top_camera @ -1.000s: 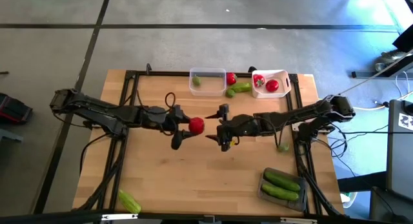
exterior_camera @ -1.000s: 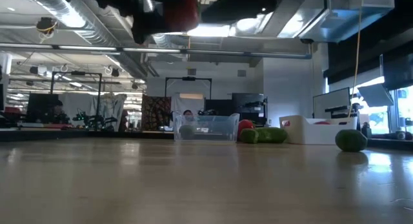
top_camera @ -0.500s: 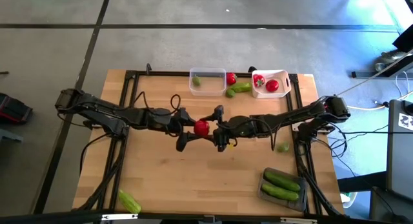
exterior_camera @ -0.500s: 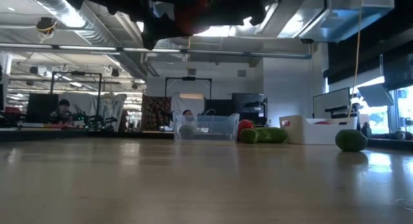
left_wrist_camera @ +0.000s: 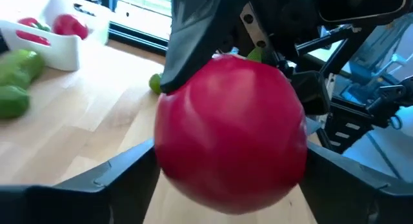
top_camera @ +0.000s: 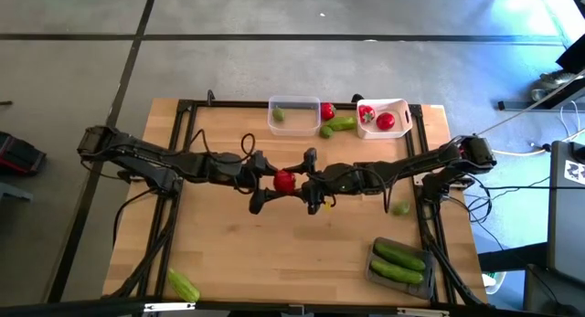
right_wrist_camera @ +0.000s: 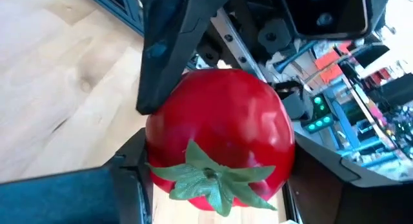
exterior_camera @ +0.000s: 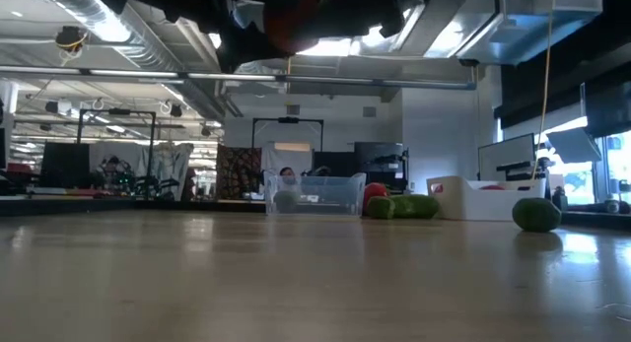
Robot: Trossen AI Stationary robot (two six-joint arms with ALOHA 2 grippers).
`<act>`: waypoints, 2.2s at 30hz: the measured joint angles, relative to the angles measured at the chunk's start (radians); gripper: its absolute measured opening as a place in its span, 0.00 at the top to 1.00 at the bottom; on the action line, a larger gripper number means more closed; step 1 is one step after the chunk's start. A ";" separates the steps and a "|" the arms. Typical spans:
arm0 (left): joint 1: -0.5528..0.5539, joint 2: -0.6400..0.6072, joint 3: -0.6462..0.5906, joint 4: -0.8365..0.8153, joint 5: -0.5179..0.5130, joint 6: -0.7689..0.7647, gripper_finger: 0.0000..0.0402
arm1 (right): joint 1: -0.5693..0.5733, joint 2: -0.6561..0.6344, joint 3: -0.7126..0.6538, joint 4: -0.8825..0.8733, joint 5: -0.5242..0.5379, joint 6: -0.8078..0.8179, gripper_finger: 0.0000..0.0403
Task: Sort produce into baskets
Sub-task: Put the red tomato into the white bin
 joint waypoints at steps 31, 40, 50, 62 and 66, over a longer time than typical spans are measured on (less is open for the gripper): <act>0.002 -0.130 0.002 -0.368 -0.217 -0.035 0.14 | -0.689 -0.418 -0.018 -0.892 0.078 0.555 0.44; 0.002 -0.130 0.002 -0.372 -0.217 -0.035 0.14 | -0.957 -0.329 -0.142 -0.878 -0.098 0.669 0.44; 0.002 -0.130 0.002 -0.372 -0.217 -0.032 0.14 | -1.044 -0.245 -0.193 -0.878 -0.111 0.702 0.44; 0.001 -0.130 0.002 -0.372 -0.217 -0.032 0.14 | -1.042 -0.131 -0.201 -0.846 -0.082 0.689 0.44; 0.001 -0.130 0.002 -0.372 -0.217 -0.033 0.14 | -1.041 -0.121 -0.201 -0.846 -0.093 0.667 0.39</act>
